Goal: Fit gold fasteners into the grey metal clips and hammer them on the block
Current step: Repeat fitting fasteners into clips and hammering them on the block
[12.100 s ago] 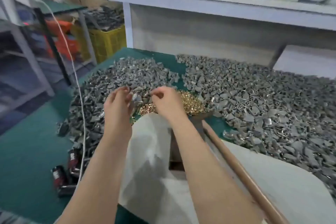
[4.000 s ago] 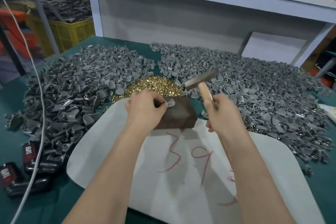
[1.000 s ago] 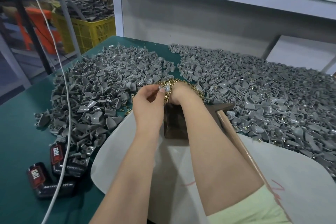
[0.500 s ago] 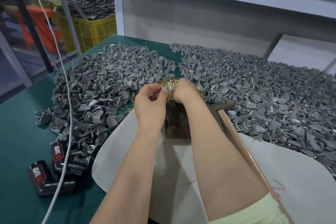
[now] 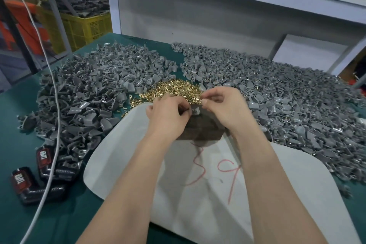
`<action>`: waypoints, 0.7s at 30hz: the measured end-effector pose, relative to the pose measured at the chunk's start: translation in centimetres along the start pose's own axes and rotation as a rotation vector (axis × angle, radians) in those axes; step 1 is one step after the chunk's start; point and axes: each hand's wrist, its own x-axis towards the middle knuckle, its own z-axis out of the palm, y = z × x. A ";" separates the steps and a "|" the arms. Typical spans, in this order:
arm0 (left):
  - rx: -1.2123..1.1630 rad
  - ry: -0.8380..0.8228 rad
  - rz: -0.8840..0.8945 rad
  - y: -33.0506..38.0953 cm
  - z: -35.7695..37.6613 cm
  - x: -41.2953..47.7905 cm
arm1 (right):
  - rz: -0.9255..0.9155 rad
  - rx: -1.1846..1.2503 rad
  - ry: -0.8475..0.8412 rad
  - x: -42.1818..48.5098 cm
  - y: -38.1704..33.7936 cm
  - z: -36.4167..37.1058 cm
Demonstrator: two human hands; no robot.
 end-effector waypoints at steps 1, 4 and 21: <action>0.005 -0.001 0.001 0.0 0.0 0.0 | -0.025 -0.052 0.011 -0.1 0.1 0.2; 0.025 -0.005 0.002 -0.1 0.2 0.0 | -0.108 -0.232 0.024 -0.4 0.2 0.9; 0.091 0.024 0.087 0.2 0.3 0.0 | -0.216 -0.913 -0.047 -0.8 -3.5 2.6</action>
